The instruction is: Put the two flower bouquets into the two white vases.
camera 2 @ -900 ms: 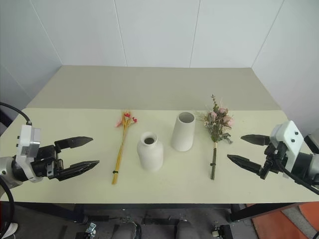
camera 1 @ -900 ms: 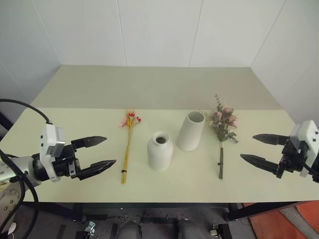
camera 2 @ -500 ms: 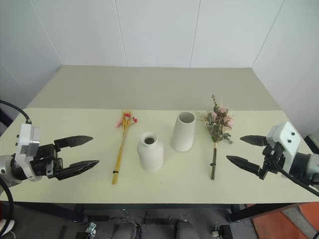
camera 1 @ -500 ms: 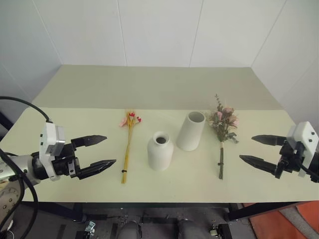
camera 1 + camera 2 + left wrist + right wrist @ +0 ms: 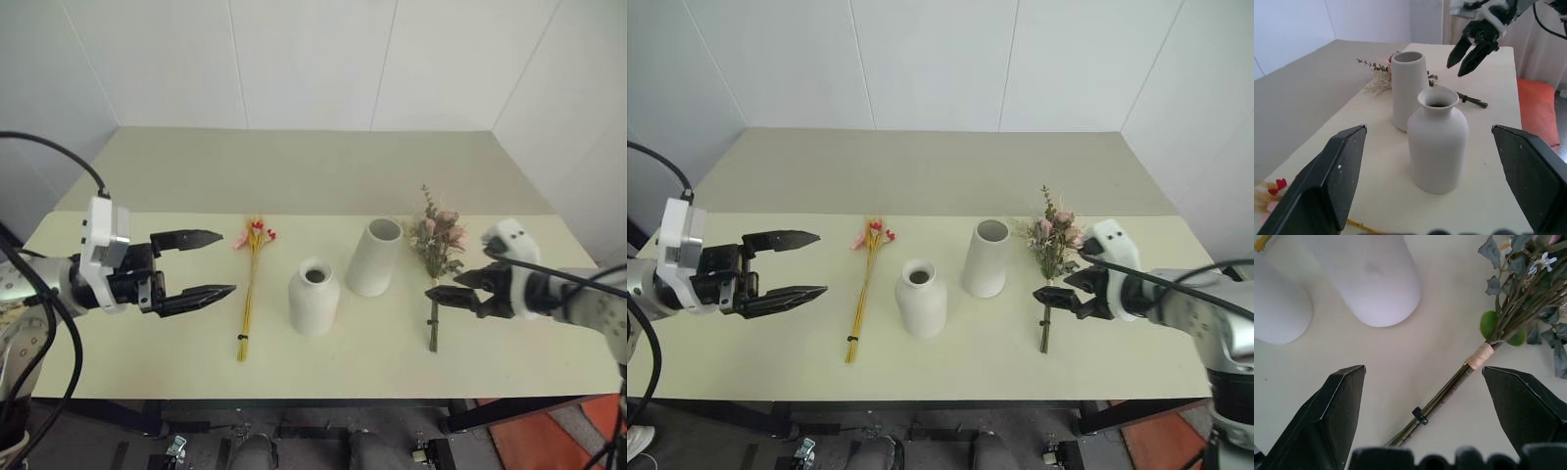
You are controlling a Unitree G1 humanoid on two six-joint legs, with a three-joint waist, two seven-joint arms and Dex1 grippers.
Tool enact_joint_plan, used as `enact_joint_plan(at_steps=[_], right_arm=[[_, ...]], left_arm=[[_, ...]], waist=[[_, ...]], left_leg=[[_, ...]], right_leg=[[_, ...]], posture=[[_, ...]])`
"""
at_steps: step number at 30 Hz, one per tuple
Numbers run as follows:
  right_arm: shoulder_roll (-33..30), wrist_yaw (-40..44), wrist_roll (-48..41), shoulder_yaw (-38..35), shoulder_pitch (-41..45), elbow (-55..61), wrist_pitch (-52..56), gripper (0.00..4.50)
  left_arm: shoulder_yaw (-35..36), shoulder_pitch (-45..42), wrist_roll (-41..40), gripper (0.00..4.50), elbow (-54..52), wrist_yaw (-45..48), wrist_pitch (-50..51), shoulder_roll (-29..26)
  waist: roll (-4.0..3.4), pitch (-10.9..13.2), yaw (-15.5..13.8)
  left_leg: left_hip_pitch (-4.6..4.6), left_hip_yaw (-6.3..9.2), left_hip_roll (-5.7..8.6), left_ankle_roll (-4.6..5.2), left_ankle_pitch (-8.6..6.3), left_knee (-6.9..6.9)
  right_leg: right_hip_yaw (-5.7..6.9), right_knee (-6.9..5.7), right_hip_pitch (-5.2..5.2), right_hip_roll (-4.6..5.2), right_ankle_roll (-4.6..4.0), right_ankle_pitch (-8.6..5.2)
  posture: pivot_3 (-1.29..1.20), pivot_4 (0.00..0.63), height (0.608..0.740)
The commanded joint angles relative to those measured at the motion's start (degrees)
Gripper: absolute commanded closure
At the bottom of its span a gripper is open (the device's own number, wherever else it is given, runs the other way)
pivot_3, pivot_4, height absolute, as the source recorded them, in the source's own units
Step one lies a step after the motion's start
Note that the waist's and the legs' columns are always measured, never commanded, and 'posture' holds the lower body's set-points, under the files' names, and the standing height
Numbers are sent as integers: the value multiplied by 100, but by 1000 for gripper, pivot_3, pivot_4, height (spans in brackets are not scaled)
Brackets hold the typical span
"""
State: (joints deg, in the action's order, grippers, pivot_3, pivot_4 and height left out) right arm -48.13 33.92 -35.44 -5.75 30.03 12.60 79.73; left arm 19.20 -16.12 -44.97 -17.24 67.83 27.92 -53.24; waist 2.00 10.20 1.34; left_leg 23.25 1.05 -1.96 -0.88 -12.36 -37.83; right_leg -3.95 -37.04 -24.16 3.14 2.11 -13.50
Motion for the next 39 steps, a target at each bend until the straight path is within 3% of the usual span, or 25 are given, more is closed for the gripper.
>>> enact_joint_plan(at_steps=[1,2,6,16,21,25,32,39], right_arm=[[328,-682,554,463,459,-669,462,0],[406,-725,613,548,546,-754,451,0],[678,-1066,1032,787,808,-1075,234,882],[1046,-1414,1431,275,795,-1137,-149,4299],[1642,-2128,1527,-993,958,-932,-747,4337],[2436,-2456,1317,-1821,1096,-260,-2586,4337],[3249,-2201,640,-1708,1843,61,-3638,4337],[3442,-2015,342,-1334,2058,58,-3840,4337]], left_arm=[[-172,-219,79,46,75,90,-196,102],[-197,-238,99,46,101,117,-215,120],[-250,-251,167,0,165,158,-306,162],[-211,-179,218,0,170,202,-351,211],[-378,-396,292,0,368,289,-412,272],[-572,-709,366,0,618,441,-462,328],[-690,-948,472,0,899,664,-502,312],[-678,-922,557,0,875,691,-505,283]], waist=[[0,0,6],[0,0,12],[1,0,31],[1,0,130],[1,0,121],[0,1,116],[-4,2,202],[-5,3,186]], left_leg=[[6,0,2,0,0,0],[9,-1,3,0,0,0],[15,1,1,2,-1,1],[10,2,1,2,-1,2],[10,3,1,2,-1,2],[13,3,2,2,-1,4],[7,3,-3,2,-1,9],[13,6,-2,2,-1,9]], right_leg=[[0,1,-6,1,1,1],[0,1,-8,3,1,2],[1,1,-12,2,3,1],[1,-1,-9,2,4,2],[1,-2,-10,2,4,2],[1,-3,-12,2,6,3],[0,-8,-14,0,5,4],[4,-6,-15,2,5,4]], posture=[[0,150,740],[0,150,740],[0,150,740],[0,150,740],[0,150,740],[0,150,740],[0,150,740],[0,150,740]])
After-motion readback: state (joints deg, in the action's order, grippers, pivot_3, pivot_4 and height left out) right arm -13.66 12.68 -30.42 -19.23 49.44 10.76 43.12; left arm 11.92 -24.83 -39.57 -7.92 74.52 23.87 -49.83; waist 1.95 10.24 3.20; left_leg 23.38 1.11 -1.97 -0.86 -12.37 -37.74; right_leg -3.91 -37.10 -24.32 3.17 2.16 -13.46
